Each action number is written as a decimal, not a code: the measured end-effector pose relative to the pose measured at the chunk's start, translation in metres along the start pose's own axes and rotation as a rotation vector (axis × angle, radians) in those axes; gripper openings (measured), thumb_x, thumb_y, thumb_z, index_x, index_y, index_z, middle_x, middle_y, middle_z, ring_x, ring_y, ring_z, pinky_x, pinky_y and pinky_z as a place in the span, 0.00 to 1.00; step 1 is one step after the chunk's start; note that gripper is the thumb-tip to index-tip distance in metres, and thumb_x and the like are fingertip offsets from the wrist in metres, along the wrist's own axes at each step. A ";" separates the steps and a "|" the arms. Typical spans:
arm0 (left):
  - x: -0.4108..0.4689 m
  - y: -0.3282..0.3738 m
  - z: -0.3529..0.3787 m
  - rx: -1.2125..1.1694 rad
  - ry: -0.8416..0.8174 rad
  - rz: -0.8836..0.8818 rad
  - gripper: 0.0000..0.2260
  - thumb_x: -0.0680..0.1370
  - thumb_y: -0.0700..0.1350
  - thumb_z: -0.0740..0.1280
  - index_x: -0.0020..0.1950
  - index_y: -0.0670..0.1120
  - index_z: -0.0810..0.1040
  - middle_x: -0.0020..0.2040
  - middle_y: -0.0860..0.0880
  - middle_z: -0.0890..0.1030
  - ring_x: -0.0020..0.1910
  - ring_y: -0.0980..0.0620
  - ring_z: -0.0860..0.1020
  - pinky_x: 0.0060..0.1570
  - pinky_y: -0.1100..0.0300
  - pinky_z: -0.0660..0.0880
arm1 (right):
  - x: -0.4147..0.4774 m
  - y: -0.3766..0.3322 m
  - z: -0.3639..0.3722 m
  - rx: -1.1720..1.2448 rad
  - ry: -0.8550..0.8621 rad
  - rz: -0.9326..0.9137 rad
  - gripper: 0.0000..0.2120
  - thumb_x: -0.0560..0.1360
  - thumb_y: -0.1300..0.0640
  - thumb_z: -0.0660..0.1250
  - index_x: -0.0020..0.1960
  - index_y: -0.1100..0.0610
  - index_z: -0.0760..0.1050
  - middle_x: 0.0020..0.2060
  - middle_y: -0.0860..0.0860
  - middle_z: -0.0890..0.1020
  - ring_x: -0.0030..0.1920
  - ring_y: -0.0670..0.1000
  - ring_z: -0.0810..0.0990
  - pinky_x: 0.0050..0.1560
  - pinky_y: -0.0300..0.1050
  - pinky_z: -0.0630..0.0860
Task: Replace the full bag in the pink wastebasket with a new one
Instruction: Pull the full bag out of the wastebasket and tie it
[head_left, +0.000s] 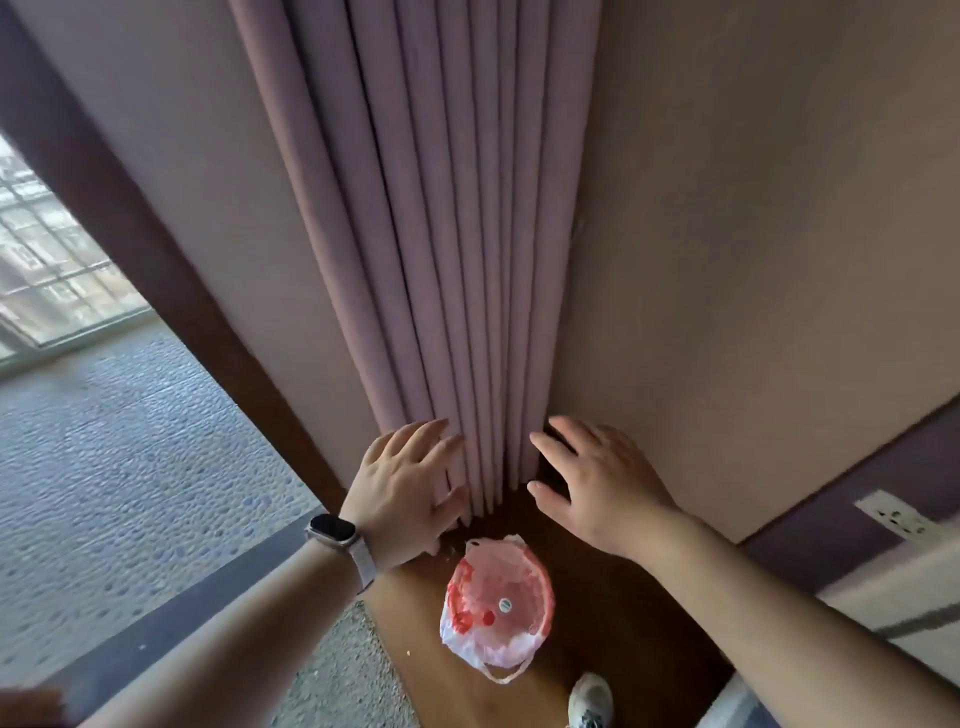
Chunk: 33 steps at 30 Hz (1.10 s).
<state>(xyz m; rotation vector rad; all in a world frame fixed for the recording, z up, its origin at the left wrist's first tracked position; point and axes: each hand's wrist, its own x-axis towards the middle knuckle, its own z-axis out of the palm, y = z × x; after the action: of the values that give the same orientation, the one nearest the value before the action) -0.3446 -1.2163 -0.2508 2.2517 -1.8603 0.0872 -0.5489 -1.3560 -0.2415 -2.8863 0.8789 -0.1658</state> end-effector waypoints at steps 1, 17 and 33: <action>0.003 0.005 0.002 0.012 -0.004 -0.030 0.24 0.73 0.59 0.62 0.67 0.53 0.72 0.67 0.49 0.75 0.66 0.46 0.73 0.64 0.48 0.70 | 0.008 0.008 0.003 0.009 -0.014 -0.045 0.28 0.75 0.39 0.55 0.69 0.53 0.70 0.66 0.56 0.73 0.65 0.58 0.72 0.63 0.56 0.71; -0.101 -0.004 0.077 0.065 -0.061 -0.405 0.24 0.74 0.58 0.63 0.67 0.50 0.73 0.68 0.47 0.75 0.67 0.44 0.72 0.66 0.46 0.67 | 0.036 -0.010 0.108 0.087 -0.186 -0.437 0.27 0.73 0.40 0.57 0.65 0.55 0.75 0.62 0.56 0.77 0.63 0.57 0.75 0.62 0.56 0.72; -0.199 0.052 0.433 -0.002 -0.143 -0.532 0.24 0.73 0.59 0.59 0.66 0.49 0.72 0.64 0.46 0.77 0.64 0.43 0.74 0.61 0.48 0.69 | -0.058 0.070 0.425 0.073 -0.305 -0.473 0.26 0.72 0.39 0.57 0.65 0.52 0.73 0.63 0.56 0.76 0.65 0.58 0.73 0.65 0.57 0.68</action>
<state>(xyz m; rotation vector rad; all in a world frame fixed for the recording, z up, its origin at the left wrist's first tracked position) -0.4749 -1.1230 -0.7028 2.7252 -1.2503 -0.1657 -0.5752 -1.3460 -0.6756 -2.8853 0.1326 0.1939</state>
